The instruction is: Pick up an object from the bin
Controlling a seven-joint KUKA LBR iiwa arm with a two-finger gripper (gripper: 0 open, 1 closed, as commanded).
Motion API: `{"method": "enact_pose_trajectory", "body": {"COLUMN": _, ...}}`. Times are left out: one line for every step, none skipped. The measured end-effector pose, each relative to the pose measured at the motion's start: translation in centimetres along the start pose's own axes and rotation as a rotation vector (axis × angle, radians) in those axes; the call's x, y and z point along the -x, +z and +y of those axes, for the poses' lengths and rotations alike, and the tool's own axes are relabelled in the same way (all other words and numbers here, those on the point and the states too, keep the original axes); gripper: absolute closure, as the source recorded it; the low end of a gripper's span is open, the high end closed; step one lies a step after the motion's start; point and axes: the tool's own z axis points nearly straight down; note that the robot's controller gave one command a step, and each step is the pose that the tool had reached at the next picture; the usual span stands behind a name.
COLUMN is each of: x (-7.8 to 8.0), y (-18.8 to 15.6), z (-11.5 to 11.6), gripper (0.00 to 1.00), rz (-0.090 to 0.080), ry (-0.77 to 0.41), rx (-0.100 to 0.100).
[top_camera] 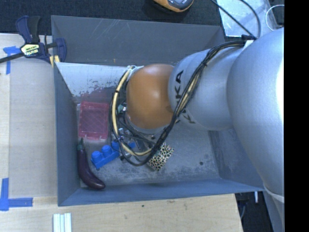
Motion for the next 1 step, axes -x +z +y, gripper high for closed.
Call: {"method": "enact_pose_trajectory", "body": {"x": 0.22, "y": -2.21, "z": -0.01, "gripper": 1.0, "rz": -0.009, "ry": 0.0, "rx": 0.0}}
